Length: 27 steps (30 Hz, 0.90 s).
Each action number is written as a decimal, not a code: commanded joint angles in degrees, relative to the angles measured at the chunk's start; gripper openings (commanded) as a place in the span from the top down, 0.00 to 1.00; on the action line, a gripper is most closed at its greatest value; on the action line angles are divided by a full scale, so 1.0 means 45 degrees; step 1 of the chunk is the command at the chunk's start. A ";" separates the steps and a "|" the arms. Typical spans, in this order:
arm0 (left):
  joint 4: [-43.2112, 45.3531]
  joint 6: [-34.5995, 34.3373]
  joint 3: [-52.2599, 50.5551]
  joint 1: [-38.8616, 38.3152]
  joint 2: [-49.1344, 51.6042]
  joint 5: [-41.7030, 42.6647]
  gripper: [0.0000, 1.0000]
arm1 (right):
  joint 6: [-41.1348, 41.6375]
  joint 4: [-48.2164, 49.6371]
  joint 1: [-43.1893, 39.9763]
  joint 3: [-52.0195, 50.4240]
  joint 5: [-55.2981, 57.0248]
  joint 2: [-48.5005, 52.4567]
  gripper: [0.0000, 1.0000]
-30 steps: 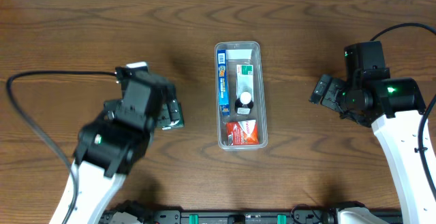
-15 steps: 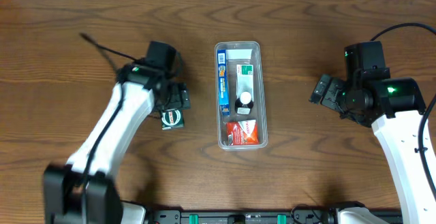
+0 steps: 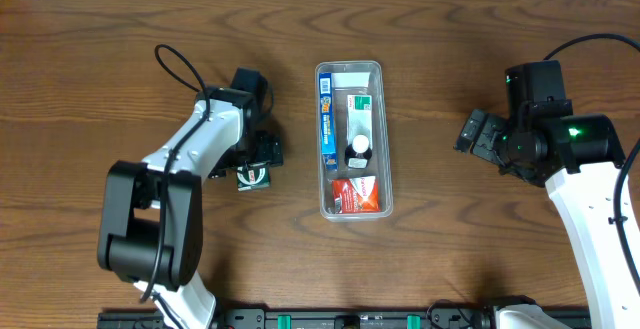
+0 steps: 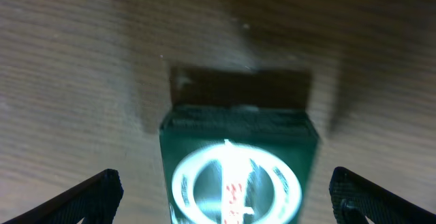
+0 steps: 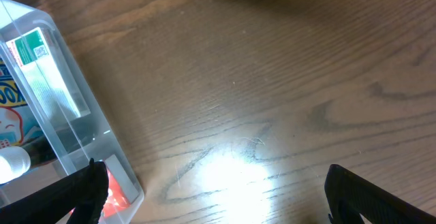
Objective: Pack container
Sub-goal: 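Move the left gripper to the green round tin and grasp it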
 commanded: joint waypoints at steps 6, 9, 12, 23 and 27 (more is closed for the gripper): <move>0.0330 0.0738 -0.0180 0.0243 0.0724 0.1078 0.07 | 0.0160 -0.0015 -0.0092 0.0010 0.0180 -0.0083 0.01; 0.0321 0.0743 -0.0180 0.0243 0.0685 0.1069 0.27 | 0.0160 -0.0015 -0.0097 0.0010 0.0180 -0.0083 0.01; 0.0102 0.0733 -0.0180 0.0253 0.0534 0.1025 0.46 | 0.0160 -0.0015 -0.0092 0.0010 0.0180 -0.0083 0.01; -0.1491 0.0729 -0.0107 0.0146 -0.3143 0.0330 0.52 | 0.0160 -0.0015 -0.0097 0.0010 0.0180 -0.0083 0.01; -0.2103 0.0529 -0.0097 -0.0651 -0.5722 0.0525 0.52 | 0.0160 -0.0015 -0.0097 0.0010 0.0180 -0.0083 0.01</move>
